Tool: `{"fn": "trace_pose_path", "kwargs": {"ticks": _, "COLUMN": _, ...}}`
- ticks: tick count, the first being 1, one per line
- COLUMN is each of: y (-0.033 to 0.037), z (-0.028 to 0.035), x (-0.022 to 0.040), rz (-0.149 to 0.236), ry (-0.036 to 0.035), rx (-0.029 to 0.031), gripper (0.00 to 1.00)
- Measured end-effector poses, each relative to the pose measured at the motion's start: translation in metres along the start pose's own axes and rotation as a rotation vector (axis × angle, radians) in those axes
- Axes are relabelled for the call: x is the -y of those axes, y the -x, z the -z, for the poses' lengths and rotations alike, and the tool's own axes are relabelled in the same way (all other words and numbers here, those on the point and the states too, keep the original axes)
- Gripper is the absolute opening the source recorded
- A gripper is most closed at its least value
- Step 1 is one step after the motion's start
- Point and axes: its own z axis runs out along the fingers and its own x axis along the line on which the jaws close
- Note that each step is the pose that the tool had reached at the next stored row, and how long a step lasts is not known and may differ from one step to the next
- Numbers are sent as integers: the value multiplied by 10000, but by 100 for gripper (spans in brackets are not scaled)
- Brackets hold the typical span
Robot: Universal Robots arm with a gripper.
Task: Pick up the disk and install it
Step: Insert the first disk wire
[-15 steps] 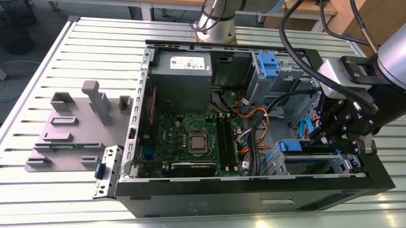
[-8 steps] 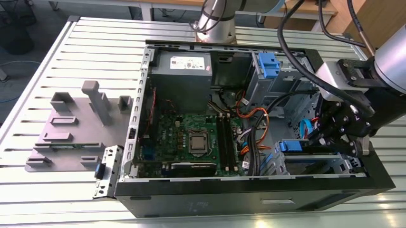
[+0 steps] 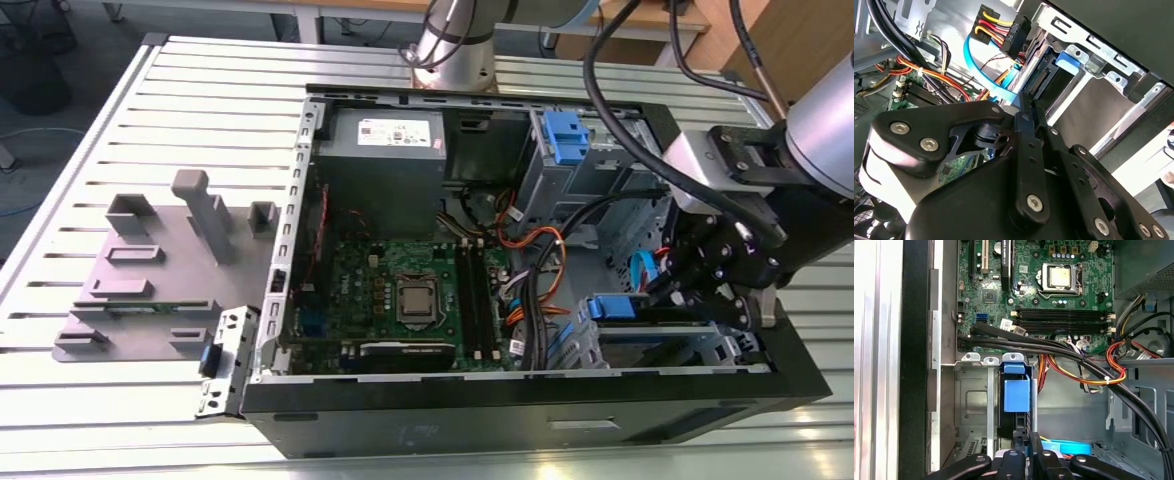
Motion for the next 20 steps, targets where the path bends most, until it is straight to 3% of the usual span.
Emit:
{"fn": "trace_pose_path", "kwargs": {"ticks": 6, "y": 0, "z": -4, "x": 0, "rz": 0, "ry": -1, "rx": 7, "gripper": 16}}
{"fn": "trace_pose_path", "kwargs": {"ticks": 10, "y": 0, "z": -5, "x": 1, "rz": 1, "ry": -1, "rx": 5, "gripper": 29}}
{"fn": "trace_pose_path", "kwargs": {"ticks": 14, "y": 0, "z": -3, "x": 0, "rz": 0, "ry": 0, "rx": 2, "gripper": 29}}
{"fn": "trace_pose_path", "kwargs": {"ticks": 20, "y": 8, "z": 115, "x": -4, "rz": 0, "ry": 0, "rx": 3, "gripper": 29}}
